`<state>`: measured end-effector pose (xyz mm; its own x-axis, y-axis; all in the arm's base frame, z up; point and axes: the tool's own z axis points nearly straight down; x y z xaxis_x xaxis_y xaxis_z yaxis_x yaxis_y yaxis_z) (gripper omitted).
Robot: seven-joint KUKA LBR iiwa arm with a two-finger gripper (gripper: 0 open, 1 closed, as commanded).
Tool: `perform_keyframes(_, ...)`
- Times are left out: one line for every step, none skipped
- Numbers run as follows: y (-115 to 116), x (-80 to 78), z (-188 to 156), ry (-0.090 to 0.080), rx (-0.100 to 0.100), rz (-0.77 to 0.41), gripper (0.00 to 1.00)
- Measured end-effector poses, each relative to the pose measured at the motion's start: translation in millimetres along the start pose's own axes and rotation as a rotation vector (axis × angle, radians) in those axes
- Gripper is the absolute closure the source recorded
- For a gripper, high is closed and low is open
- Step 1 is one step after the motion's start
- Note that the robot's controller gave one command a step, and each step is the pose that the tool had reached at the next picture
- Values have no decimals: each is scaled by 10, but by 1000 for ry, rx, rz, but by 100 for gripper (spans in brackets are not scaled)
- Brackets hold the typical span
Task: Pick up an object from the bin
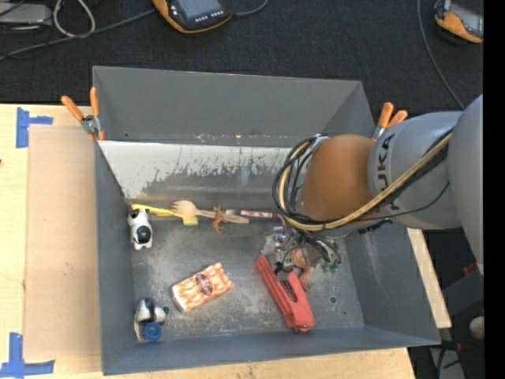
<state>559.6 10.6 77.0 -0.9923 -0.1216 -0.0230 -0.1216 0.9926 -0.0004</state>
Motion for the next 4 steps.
perform_keyframes(-7, -15, -3, -7, 1, 0, 0)
perform_keyframes(6, -5, -2, -2, -1, 0, 100)
perform_keyframes(-1, -2, 4, -2, 0, 1, 0)
perform_keyframes(11, 34, 7, 17, -3, 1, 100)
